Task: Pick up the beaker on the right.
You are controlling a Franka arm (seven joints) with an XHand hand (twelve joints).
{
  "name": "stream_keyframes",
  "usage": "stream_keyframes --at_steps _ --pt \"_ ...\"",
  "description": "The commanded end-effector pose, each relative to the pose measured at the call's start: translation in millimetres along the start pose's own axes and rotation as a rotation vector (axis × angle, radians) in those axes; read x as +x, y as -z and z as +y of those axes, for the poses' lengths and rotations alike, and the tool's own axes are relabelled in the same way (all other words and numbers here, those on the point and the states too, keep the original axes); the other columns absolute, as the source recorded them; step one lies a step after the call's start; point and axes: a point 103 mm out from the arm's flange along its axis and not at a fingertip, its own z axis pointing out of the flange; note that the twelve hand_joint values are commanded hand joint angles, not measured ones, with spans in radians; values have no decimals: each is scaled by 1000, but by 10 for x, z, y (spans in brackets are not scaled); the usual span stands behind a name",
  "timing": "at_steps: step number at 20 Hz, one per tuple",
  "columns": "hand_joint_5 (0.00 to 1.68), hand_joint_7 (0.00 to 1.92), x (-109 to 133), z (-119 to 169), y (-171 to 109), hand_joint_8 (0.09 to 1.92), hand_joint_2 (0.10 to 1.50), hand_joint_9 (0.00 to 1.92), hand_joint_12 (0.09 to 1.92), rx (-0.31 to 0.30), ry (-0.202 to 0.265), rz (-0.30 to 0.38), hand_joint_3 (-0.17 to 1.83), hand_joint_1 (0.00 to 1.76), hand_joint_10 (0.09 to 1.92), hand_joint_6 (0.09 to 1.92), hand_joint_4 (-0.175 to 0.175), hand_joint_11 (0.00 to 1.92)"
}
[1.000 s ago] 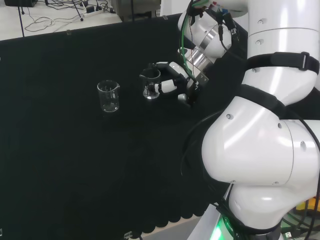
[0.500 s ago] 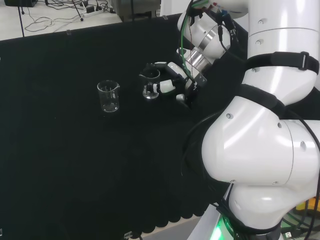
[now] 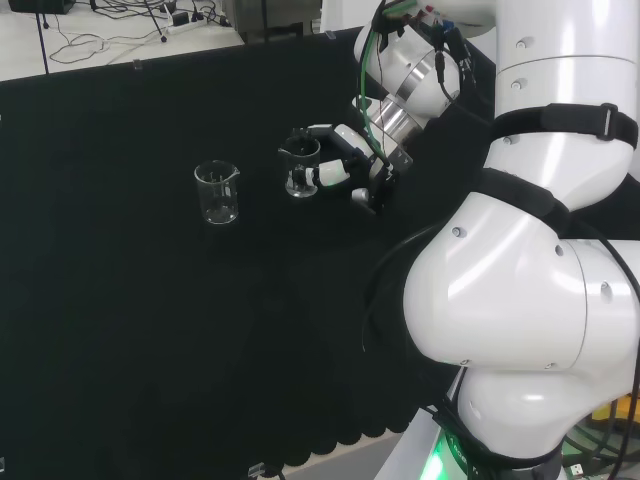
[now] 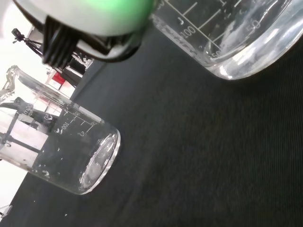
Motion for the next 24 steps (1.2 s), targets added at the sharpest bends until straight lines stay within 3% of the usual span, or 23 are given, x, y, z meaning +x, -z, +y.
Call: stream_keyframes --at_steps 1,10,16,18,20,24 --pt "620 474 -7 15 -11 663 494 576 1372 3 -1 -6 672 966 589 140 -31 89" --pt "523 527 -4 87 -68 657 510 668 1358 -3 -18 -3 674 1001 525 588 -31 151" --pt "740 699 22 111 -62 655 571 800 1328 -72 -41 5 749 1144 517 821 -17 298" --pt "964 995 50 114 -29 717 743 994 1266 -97 -51 -23 546 1245 588 907 -86 522" --pt "1066 1204 84 121 10 738 750 1157 1112 -110 -58 -43 514 1367 638 882 -141 804" --pt "1116 1295 175 138 167 742 653 1297 912 -108 -50 -101 657 1425 678 809 -174 1021"
